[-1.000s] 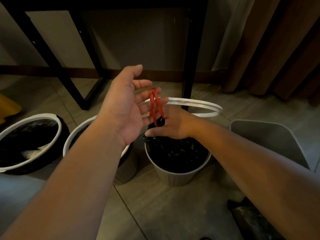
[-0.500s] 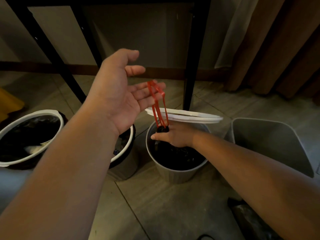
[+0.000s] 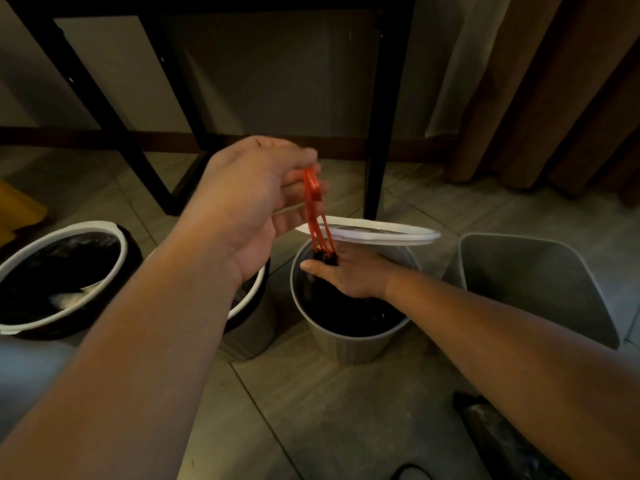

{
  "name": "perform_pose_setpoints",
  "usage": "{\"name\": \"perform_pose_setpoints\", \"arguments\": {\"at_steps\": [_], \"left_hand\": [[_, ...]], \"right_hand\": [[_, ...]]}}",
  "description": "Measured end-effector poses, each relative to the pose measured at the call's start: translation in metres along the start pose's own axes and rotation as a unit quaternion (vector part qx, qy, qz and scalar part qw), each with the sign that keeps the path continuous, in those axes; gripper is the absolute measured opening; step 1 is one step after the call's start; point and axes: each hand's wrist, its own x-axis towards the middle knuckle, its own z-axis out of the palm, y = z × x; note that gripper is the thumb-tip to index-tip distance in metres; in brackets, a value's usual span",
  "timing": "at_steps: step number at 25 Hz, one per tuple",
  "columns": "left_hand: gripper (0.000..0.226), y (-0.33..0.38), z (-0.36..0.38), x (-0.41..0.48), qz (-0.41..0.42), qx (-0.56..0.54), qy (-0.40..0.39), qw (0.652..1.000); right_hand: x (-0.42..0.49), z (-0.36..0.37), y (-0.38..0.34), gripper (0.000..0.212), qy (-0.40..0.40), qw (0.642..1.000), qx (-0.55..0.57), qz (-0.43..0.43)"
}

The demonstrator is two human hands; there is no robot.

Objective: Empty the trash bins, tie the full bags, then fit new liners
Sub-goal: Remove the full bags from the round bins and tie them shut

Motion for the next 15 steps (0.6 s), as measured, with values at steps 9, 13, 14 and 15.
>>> {"name": "perform_pose_setpoints", "arguments": {"at_steps": [9,13,14,15], "left_hand": [[0.036,-0.038,-0.026,-0.018,-0.013,0.014,-0.028,0.999],[0.031,-0.041,-0.036,-0.022,-0.023,0.017,-0.032,0.999],[0.030,-0.042,-0.037,-0.023,-0.026,0.015,-0.030,0.999],[0.029,-0.042,-0.039,-0.024,-0.029,0.014,-0.028,0.999]], "right_hand": [[-0.036,-0.031,-0.039,0.026,-0.088,0.992,0.079,-0.047],[-0.047,-0.042,-0.053,0.023,-0.090,0.995,0.007,-0.034],[-0.050,-0.043,-0.057,0.013,-0.077,0.996,-0.004,-0.033],[-0.054,-0.045,-0.061,0.008,-0.063,0.997,-0.012,-0.037]]}}
